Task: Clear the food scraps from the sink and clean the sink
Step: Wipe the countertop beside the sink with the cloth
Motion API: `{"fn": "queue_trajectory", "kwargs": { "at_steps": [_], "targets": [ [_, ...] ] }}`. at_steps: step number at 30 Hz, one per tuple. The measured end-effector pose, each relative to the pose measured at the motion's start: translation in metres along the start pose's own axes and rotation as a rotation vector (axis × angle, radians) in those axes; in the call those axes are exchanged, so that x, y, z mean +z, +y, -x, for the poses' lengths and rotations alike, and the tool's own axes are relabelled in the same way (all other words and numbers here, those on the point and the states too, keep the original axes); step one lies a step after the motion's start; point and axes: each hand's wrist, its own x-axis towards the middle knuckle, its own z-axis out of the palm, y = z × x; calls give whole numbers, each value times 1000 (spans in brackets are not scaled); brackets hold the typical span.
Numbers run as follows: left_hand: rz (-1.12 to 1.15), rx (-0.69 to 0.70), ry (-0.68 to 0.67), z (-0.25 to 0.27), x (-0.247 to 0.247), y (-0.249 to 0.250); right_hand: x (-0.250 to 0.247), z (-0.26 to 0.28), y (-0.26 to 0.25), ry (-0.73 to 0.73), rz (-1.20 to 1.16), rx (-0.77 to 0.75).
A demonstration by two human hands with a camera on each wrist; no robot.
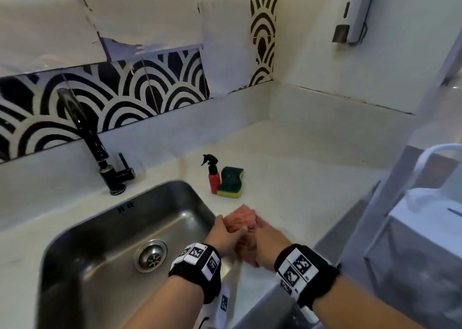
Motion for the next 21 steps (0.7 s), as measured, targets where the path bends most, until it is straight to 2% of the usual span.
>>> {"fn": "queue_trajectory", "kwargs": {
  "at_steps": [3, 6, 9, 12, 14, 15, 17, 21],
  "targets": [
    [-17, -2, 19, 16, -2, -14, 8, 24, -13, 7, -66, -71],
    [-129, 51, 50, 39, -1, -26, 29, 32, -19, 64, -142, -29],
    [-424, 156, 94, 60, 3, -30, 48, 40, -19, 37, -34, -123],
    [-733, 278, 107, 79, 11, -34, 46, 55, -21, 74, -51, -175],
    [-898, 390, 87, 94, 21, -40, 49, 62, -20, 69, -112, -153],
    [-941, 389, 48, 102, 28, -44, 51, 64, -18, 49, -86, -135],
    [-956, 297, 10, 116, 34, -51, 54, 68, -13, 28, -41, -167],
    [-961, 189, 91, 141, 32, -73, 43, 86, -12, -64, -93, -364]
  ]
}}
